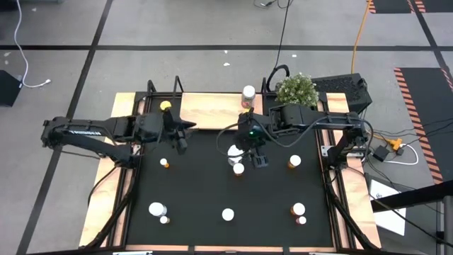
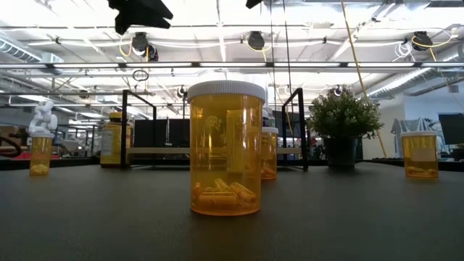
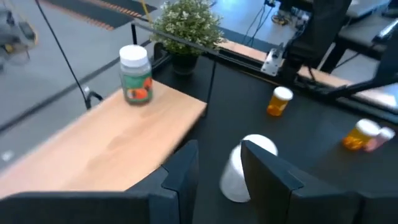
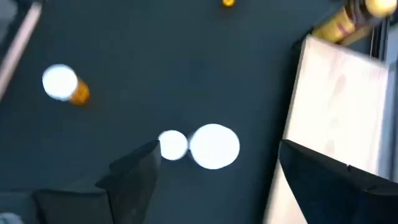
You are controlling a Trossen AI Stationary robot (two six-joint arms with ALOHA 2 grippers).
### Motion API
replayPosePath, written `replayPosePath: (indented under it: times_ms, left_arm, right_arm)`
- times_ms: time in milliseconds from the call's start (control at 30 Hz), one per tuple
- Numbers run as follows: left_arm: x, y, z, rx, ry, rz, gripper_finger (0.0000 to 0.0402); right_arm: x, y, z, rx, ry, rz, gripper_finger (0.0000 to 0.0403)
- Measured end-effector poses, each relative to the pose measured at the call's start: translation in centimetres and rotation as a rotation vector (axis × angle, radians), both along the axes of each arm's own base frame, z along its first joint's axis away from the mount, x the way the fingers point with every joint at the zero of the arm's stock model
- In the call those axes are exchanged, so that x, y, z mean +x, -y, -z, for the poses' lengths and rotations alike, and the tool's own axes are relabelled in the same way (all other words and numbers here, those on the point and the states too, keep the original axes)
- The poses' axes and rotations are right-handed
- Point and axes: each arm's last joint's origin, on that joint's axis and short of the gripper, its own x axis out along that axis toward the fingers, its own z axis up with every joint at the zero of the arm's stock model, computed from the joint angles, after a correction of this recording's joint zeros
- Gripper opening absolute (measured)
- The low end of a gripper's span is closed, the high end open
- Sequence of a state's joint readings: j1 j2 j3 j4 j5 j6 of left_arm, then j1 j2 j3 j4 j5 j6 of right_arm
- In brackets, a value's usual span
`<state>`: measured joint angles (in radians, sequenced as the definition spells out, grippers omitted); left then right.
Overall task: Pick and place medicine bottles onto shelf by color
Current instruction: Put the top white pill bottle on the shelf aligned with the other green pill bottles
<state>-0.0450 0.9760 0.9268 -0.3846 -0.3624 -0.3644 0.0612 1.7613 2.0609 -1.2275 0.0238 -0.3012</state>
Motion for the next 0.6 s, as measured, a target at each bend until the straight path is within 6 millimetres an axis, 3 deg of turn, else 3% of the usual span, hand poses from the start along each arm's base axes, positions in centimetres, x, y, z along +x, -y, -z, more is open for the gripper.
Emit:
replayPosePath:
  times_ms: [167,433,600]
  left_arm:
    - [-0.4,2.0,0.6,-0.142,-0.011,-0.013,0.0122]
    - [-0.8,3.5,0.8,-0.191,-0.008,-0.018,0.0122]
    - [-0.8,3.5,0.7,-0.229,0.006,-0.036,0.0122]
  right_arm:
    - [0.7,0.2,0.5,-0.132,0.051,-0.197,0.03]
    - [2.3,0.4,6.3,-0.15,0.002,-0.228,0.0269]
    - [2.4,0.8,8.4,-0.105,-0.021,-0.232,0.0268]
